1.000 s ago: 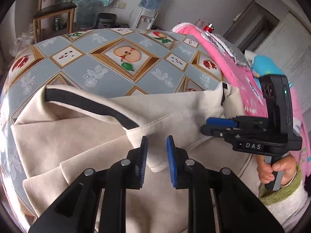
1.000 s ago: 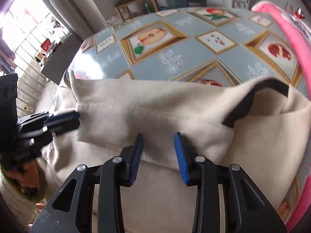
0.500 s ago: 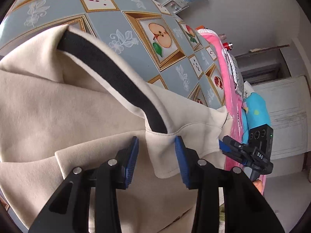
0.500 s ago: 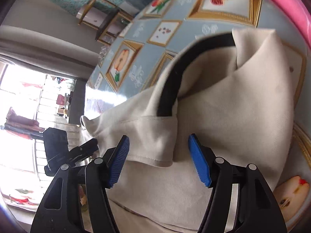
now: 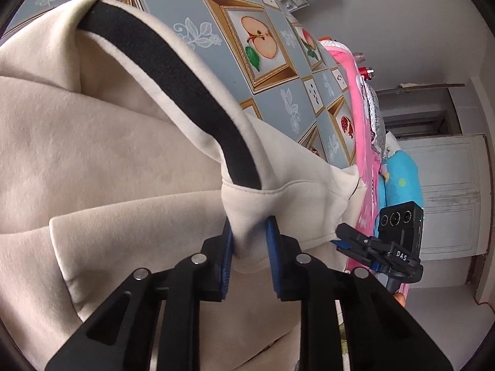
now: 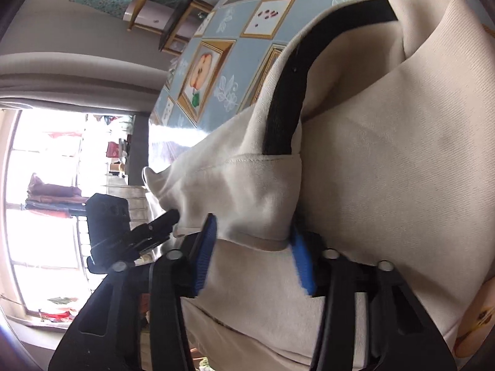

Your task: Fold large clothes

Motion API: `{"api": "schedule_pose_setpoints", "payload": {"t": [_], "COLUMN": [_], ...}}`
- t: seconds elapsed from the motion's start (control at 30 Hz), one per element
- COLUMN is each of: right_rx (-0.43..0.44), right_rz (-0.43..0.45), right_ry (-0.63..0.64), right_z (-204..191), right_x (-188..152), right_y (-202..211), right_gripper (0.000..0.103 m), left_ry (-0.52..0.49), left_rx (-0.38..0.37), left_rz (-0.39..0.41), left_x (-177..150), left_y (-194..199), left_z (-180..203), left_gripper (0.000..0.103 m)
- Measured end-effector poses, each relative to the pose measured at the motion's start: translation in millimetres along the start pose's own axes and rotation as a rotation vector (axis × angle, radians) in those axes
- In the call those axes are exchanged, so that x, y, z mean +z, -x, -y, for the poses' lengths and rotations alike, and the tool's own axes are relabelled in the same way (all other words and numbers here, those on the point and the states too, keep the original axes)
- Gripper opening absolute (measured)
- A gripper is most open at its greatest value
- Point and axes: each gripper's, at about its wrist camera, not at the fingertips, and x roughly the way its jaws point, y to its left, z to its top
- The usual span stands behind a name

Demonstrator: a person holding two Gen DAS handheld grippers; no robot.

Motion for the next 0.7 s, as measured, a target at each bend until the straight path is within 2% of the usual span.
{"api": "schedule_pose_setpoints", "payload": {"t": [0.07,0.1,0.23,0.33,0.4,0.5,0.6,0.7], "right_rx": [-0.001,-0.004,-0.064,-0.171,-0.250,-0.313,-0.357,-0.364], "right_rz": [0.007,0.018,0.084,0.125,0.134,0.119,0.095,0.063], "right_ry": [0.014,0.031,0.132,0.227,0.276,0.310,0.358,0.394], "right_z": [-2.8,-6.0,-30.7,-51.8,-59.8,-59.6,-56.1,-50.9], "right_x": [-0.3,0.2,12.1,28.6,40.8,55.6,59.9,49.7], "right_y": [-0.6,1.6,10.8,9.6,2.4,-10.4,-17.1,-12.3], "right_gripper": [0.017,0.015,0.012,0.012,0.012,0.011,0.011,0.011], "left_ry": [-0.029,-0.062,-0.214,-0.318,-0.375,-0.464,-0.512,-0.543], "left_rx": [-0.001,0.010,0.106,0.210,0.280,0.378,0.419,0.435], "left_rz": [0.007,0.020,0.119,0.167,0.170,0.162,0.144,0.119], "left_x": [0.3,0.7,14.4,30.0,38.5,45.9,47.3,38.1], "left_y": [1.5,3.9,13.9,9.0,-0.8,-16.8,-23.9,-25.3], "left_z": [2.9,8.4,37.7,57.3,63.9,66.1,65.0,65.0], "left_gripper": [0.007,0.006,0.005,0.005,0.005,0.005,0.005,0.005]}}
